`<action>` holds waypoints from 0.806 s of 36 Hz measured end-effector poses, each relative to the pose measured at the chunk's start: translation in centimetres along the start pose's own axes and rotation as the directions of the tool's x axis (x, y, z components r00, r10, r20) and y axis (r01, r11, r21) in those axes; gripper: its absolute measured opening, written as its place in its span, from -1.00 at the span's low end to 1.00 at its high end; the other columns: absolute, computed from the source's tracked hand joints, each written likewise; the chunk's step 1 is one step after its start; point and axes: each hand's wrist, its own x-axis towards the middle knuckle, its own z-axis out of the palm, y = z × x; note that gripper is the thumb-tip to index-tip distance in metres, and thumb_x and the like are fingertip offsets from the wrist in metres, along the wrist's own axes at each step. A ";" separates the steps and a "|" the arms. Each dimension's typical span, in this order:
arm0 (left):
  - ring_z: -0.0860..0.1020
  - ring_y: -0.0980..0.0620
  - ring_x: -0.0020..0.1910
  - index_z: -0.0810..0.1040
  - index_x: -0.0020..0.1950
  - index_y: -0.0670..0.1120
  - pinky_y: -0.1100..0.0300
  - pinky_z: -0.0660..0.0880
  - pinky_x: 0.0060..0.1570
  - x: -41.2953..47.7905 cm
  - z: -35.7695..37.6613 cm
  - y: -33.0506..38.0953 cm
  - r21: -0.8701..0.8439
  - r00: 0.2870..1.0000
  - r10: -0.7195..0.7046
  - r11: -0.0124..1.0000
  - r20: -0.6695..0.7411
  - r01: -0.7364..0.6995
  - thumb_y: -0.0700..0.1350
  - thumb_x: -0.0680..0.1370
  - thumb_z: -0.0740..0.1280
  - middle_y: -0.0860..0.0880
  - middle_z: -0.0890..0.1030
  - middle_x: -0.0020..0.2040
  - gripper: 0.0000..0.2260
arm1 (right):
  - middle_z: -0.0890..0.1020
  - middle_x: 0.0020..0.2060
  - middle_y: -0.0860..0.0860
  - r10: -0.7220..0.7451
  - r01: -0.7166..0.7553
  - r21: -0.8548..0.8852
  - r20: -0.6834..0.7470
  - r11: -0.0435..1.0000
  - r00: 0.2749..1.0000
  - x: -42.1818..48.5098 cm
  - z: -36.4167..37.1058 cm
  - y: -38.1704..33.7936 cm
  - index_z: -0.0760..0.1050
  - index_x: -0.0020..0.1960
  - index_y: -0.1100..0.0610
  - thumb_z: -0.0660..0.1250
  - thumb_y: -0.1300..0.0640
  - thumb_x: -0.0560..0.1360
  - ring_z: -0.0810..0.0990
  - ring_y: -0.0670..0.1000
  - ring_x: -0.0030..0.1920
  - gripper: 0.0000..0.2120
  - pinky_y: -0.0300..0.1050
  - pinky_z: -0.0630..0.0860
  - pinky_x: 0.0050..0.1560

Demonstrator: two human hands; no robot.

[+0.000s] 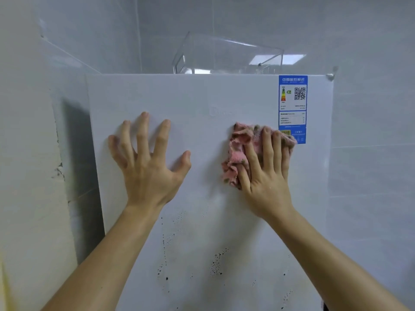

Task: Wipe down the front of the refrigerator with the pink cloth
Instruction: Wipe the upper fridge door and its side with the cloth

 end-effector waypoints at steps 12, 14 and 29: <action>0.28 -0.32 0.57 0.47 0.53 0.04 -0.58 -0.01 0.45 1.0 0.5 2.4 -0.017 0.998 -0.012 1.000 0.060 0.013 0.18 0.55 0.33 -0.16 0.35 0.61 -0.44 | 0.03 0.68 0.19 0.142 -0.142 0.000 -0.059 0.990 0.988 10.3 -1.1 0.6 0.09 0.70 -0.01 -0.07 -0.17 0.72 -0.06 0.26 0.68 -0.41 0.21 -0.24 0.64; 0.26 -0.32 0.58 0.45 0.55 0.04 -0.57 -0.02 0.46 0.9 0.7 2.7 -0.016 0.998 -0.015 1.000 0.054 0.016 0.19 0.56 0.32 -0.16 0.33 0.62 -0.43 | 0.05 0.68 0.21 0.114 -0.115 0.000 -0.072 0.993 0.991 9.6 -1.0 0.9 0.11 0.70 0.00 -0.03 -0.14 0.73 -0.03 0.28 0.68 -0.43 0.22 -0.21 0.65; 0.08 -0.16 0.70 0.28 0.67 0.05 -0.61 -0.13 0.45 0.2 1.3 2.8 -0.048 0.998 0.000 0.999 0.060 0.003 0.24 0.67 0.20 -0.15 0.15 0.70 -0.40 | 0.03 0.68 0.19 0.070 -0.070 -0.012 -0.020 0.997 0.997 6.2 -1.4 4.1 0.07 0.70 0.00 -0.08 -0.17 0.74 -0.07 0.25 0.68 -0.43 0.18 -0.26 0.66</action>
